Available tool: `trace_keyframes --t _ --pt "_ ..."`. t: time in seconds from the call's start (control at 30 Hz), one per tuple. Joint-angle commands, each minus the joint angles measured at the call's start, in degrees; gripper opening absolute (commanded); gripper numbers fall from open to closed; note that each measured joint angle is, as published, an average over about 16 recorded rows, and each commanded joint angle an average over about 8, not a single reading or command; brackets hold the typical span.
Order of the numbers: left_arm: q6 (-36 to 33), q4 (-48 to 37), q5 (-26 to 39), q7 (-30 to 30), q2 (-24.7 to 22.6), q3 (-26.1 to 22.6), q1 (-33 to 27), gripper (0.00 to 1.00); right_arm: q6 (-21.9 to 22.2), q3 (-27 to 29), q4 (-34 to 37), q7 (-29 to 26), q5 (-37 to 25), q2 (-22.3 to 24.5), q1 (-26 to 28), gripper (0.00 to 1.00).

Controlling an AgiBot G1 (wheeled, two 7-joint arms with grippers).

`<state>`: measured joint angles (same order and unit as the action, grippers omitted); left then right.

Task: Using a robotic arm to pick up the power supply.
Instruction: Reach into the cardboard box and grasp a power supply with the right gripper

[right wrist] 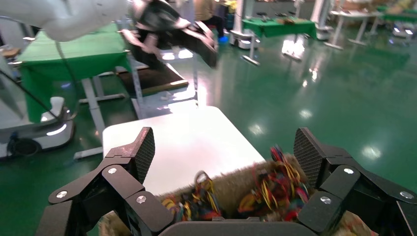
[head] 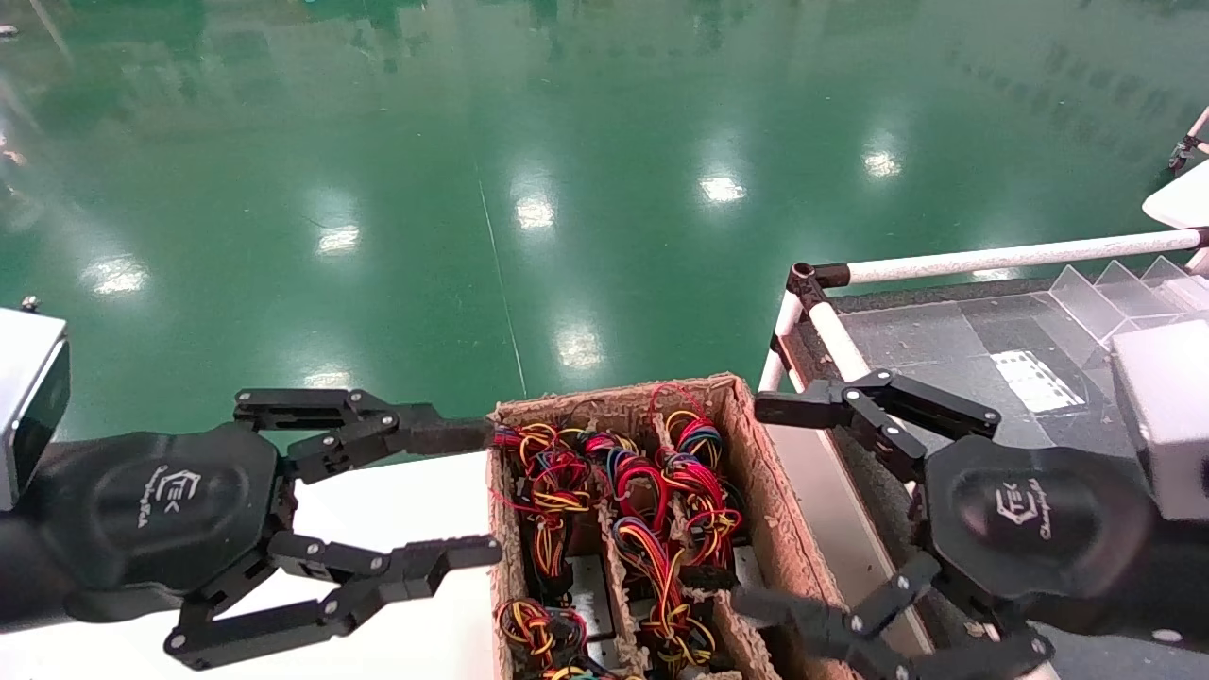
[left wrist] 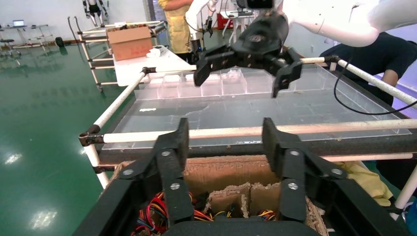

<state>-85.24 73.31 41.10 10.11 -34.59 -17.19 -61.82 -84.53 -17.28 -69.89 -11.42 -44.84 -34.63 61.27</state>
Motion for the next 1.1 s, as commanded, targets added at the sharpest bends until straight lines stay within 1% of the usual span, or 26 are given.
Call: trace_keyframes --t 0.03,0.17,0.3,0.47,0.6,0.73,0.77,0.8,1.0,1.03,1.1 --pt "0.0 -0.01 0.0 0.0 0.0 -0.01 -0.01 1.0 0.17 -0.06 0.97 0.23 -0.26 0.17 -0.49 1.0" --pt "0.0 -0.01 -0.01 -0.01 0.0 -0.02 -0.01 1.0 1.48 -2.29 3.96 -1.6 -5.22 0.15 1.07 1.0" --pt "0.0 -0.01 -0.02 -0.02 0.01 -0.03 -0.02 1.0 1.8 -4.93 8.34 -2.53 -10.68 -1.16 4.33 1.0" --pt "0.01 -0.02 -0.03 -0.02 0.01 -0.05 -0.02 1.0 -0.1 -7.52 14.48 -0.49 -15.46 -4.15 8.86 1.0" --pt "0.01 -0.02 -0.03 -0.03 0.02 -0.06 -0.02 1.0 -1.66 -9.23 19.08 1.99 -18.23 -7.11 12.14 1.0" --pt "0.01 -0.02 -0.04 -0.04 0.02 -0.07 -0.02 1.0 -2.31 -11.09 24.12 4.87 -21.44 -10.44 15.26 0.99" --pt "0.02 -0.02 -0.04 -0.04 0.02 -0.07 -0.02 1.0 -2.39 -11.55 25.52 5.66 -22.24 -11.29 16.03 0.91" --pt "0.02 -0.02 -0.04 -0.04 0.02 -0.07 -0.03 1.0 -2.47 -11.96 26.91 6.44 -22.95 -12.11 16.76 0.81" --pt "0.02 -0.02 -0.06 -0.05 0.03 -0.09 -0.03 1.0 -3.32 -14.03 35.61 11.49 -26.24 -16.77 20.99 0.07" --pt "0.02 -0.02 -0.06 -0.05 0.03 -0.09 -0.03 1.0 -3.5 -14.33 37.01 12.3 -26.66 -17.46 21.6 0.02" --pt "0.03 -0.02 -0.06 -0.05 0.03 -0.1 -0.03 1.0 -3.81 -14.93 39.67 13.85 -27.47 -18.72 22.71 0.0"
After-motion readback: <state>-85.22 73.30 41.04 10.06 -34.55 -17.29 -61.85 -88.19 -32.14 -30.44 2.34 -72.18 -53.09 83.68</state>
